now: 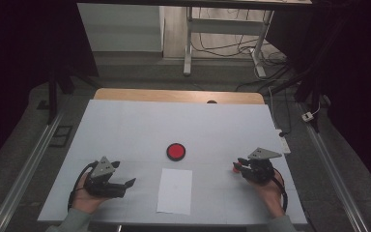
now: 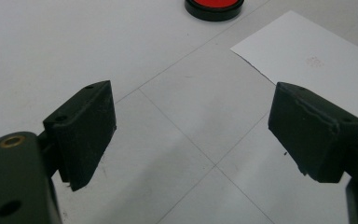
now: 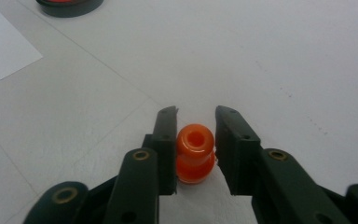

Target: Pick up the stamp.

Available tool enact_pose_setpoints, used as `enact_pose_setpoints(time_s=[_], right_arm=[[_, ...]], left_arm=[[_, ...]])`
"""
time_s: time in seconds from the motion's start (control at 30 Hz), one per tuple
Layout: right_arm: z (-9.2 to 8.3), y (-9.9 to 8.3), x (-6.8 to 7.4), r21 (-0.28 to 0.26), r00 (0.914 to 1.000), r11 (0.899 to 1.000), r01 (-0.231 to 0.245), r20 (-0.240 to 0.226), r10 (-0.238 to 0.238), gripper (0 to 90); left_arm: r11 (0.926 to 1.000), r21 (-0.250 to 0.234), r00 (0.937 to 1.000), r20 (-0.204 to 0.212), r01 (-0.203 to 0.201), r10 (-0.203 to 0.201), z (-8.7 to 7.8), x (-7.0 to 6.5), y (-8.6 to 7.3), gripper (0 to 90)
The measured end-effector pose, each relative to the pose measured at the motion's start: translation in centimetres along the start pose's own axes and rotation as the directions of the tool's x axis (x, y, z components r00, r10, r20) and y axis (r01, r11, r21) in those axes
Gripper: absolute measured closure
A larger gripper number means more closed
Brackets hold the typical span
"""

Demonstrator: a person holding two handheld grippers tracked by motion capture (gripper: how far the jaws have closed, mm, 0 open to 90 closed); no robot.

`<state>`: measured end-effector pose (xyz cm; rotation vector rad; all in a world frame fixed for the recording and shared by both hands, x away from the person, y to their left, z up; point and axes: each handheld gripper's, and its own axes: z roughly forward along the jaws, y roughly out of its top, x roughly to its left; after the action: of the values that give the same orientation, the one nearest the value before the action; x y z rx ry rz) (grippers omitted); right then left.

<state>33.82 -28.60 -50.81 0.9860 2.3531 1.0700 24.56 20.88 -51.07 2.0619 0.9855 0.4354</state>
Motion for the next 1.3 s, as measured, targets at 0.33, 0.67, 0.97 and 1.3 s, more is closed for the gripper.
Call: enact_pose_setpoints(time_s=[0.33,0.67,0.97,1.3], right_arm=[[-0.3,0.1,0.1,-0.029,1.0000,1.000,0.002,0.007,-0.001,72.4],[-0.8,0.2,0.1,-0.065,0.9999,0.998,-0.010,-0.001,0.010,72.5],[-1.3,0.3,0.1,-0.095,0.9998,0.995,-0.019,-0.007,0.018,72.6],[-2.1,0.8,0.4,-0.138,0.9994,0.990,-0.026,-0.026,0.022,72.6]], left_arm=[[1.0000,0.000,1.0000,0.000,0.000,0.000,0.0,0.0,0.0,15.1],[1.0000,0.000,1.0000,-0.001,0.000,0.000,0.0,0.1,0.0,15.1],[1.0000,-0.002,1.0000,0.000,-0.001,0.001,0.0,0.1,0.0,15.1],[1.0000,-0.002,1.0000,0.001,-0.002,0.002,0.0,0.0,0.0,15.1]])
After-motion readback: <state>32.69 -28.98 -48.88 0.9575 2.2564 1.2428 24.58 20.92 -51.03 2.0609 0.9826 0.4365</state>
